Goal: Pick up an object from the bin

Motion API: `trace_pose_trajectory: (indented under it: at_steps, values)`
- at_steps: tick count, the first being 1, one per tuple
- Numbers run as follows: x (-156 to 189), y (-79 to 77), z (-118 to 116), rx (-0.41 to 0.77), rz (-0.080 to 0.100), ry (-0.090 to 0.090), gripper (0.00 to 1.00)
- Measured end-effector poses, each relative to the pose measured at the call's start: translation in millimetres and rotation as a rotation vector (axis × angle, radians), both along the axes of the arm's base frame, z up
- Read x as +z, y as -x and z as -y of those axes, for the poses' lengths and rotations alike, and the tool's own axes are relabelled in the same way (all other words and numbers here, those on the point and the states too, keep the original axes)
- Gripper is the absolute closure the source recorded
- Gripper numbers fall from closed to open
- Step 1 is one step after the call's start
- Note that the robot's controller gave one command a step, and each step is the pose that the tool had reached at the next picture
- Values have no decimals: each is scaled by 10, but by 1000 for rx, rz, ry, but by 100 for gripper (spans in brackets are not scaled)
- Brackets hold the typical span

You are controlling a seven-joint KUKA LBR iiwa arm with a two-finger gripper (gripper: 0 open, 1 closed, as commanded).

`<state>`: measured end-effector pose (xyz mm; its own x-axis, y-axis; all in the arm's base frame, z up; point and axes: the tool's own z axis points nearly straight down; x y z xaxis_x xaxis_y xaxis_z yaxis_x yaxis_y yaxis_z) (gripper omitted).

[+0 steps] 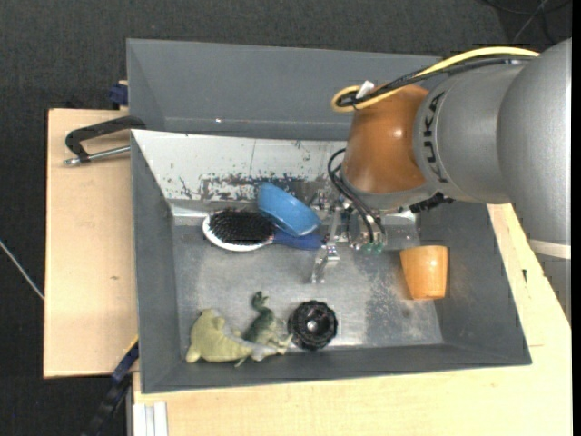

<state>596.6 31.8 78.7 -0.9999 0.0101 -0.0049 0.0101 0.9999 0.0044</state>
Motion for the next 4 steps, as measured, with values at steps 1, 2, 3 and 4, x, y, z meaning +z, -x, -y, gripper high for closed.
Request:
trace_pose_trajectory:
  at_steps: [1, 2, 3, 4]
  values:
    - [16, 0, 52, -6, 0, 4, 100]
    - [1543, 156, 198, 329, 7, 6, 100]
    - [613, 392, -316, 471, -8, 2, 100]
    - [1469, 390, -415, 621, 10, 6, 100]
